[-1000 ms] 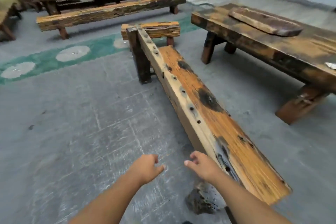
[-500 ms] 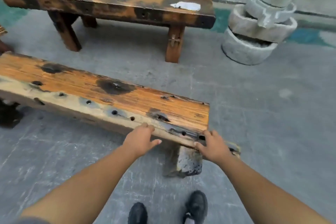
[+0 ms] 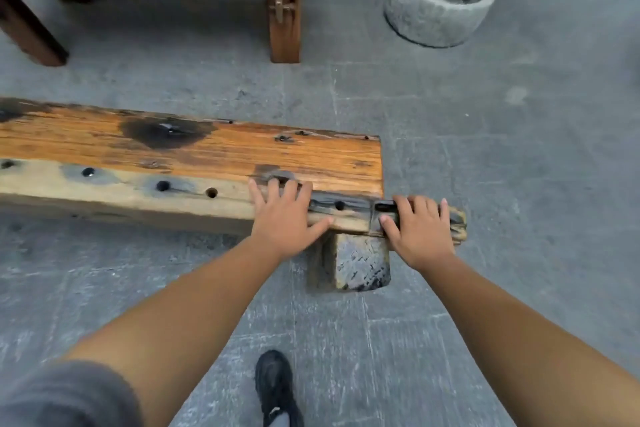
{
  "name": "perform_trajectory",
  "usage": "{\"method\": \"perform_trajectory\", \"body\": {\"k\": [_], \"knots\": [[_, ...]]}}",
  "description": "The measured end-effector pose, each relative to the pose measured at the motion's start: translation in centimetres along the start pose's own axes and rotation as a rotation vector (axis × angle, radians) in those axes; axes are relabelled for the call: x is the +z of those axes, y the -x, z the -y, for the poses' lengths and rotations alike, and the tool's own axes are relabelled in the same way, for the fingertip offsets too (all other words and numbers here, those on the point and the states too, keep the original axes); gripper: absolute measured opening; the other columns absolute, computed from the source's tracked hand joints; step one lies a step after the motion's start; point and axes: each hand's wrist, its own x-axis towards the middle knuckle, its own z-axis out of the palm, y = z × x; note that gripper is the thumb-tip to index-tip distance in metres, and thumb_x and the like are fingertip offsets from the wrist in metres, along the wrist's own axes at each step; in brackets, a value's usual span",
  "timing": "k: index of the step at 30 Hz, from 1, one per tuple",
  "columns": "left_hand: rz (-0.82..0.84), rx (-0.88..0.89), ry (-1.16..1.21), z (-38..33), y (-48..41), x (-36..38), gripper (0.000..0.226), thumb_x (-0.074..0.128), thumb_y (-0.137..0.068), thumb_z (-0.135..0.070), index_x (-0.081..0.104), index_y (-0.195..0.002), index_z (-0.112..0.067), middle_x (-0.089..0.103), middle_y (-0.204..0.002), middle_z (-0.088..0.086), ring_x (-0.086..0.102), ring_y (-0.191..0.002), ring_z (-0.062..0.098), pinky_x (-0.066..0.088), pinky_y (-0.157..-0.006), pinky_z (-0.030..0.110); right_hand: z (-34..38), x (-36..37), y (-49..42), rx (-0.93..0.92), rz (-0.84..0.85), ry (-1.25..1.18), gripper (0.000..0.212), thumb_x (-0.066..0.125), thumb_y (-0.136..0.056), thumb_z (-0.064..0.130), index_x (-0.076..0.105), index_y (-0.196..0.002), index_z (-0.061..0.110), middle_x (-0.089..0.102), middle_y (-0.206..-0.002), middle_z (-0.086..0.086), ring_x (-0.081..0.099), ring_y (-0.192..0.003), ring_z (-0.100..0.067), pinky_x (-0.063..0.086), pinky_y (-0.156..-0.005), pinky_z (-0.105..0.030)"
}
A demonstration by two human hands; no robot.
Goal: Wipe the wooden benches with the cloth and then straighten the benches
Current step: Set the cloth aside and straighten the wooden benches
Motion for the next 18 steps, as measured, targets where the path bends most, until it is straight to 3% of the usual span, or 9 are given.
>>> {"method": "perform_trajectory", "body": {"k": [3, 7, 13, 15, 18], "knots": [[-0.108, -0.003, -0.047, -2.2, -0.7, 1.4, 0.084, 0.009, -0.087, -0.076, 0.035, -0.144, -0.021, 0.048, -0.136, 0.005, 0.037, -0.129, 0.037, 0.006, -0.11, 0.072, -0.7, 1.1, -0.1, -0.035, -0.11, 0.001, 0.058, 0.023, -0.096, 0.059, 0.053, -0.126, 0.02, 0.057, -0.111, -0.009, 0.05, -0.11, -0.034, 0.024, -0.115, -0.057], [-0.219, -0.03, -0.103, -2.6, -1.5, 3.0, 0.077, 0.006, -0.092, -0.07, 0.033, -0.148, -0.025, 0.057, -0.127, 0.005, 0.046, -0.121, 0.037, 0.013, -0.11, 0.07, -0.9, 2.7, -0.7, -0.033, -0.311, 0.07, 0.051, 0.033, -0.096, 0.055, 0.058, -0.11, 0.013, 0.058, -0.097, -0.012, 0.052, -0.094, -0.034, 0.035, -0.103, -0.051], [-0.353, -0.047, -0.138, -2.7, -1.7, 4.2, 0.069, 0.014, -0.094, -0.062, 0.028, -0.151, -0.027, 0.051, -0.141, 0.006, 0.043, -0.13, 0.031, 0.019, -0.111, 0.064, -0.8, 4.0, -0.8, -0.048, -0.465, 0.021, 0.05, 0.035, -0.093, 0.053, 0.062, -0.097, 0.01, 0.059, -0.088, -0.012, 0.052, -0.086, -0.033, 0.037, -0.091, -0.046], [-0.442, -0.051, -0.173, -2.9, -2.0, 4.7, 0.065, 0.021, -0.093, -0.056, 0.045, -0.141, -0.02, 0.062, -0.122, 0.011, 0.052, -0.114, 0.033, 0.028, -0.107, 0.059, -1.0, 4.0, -0.9, -0.035, -0.5, 0.025, 0.05, 0.036, -0.092, 0.052, 0.063, -0.096, 0.011, 0.06, -0.09, -0.012, 0.053, -0.087, -0.032, 0.036, -0.09, -0.045], [-0.528, -0.055, -0.208, -3.2, -2.2, 5.0, 0.057, 0.026, -0.089, -0.051, 0.063, -0.107, -0.012, 0.065, -0.098, 0.014, 0.056, -0.094, 0.035, 0.038, -0.095, 0.05, -1.1, 3.8, -0.9, -0.034, -0.464, 0.035, 0.052, 0.032, -0.092, 0.053, 0.063, -0.096, 0.011, 0.062, -0.091, -0.01, 0.053, -0.087, -0.032, 0.035, -0.088, -0.044]]}}
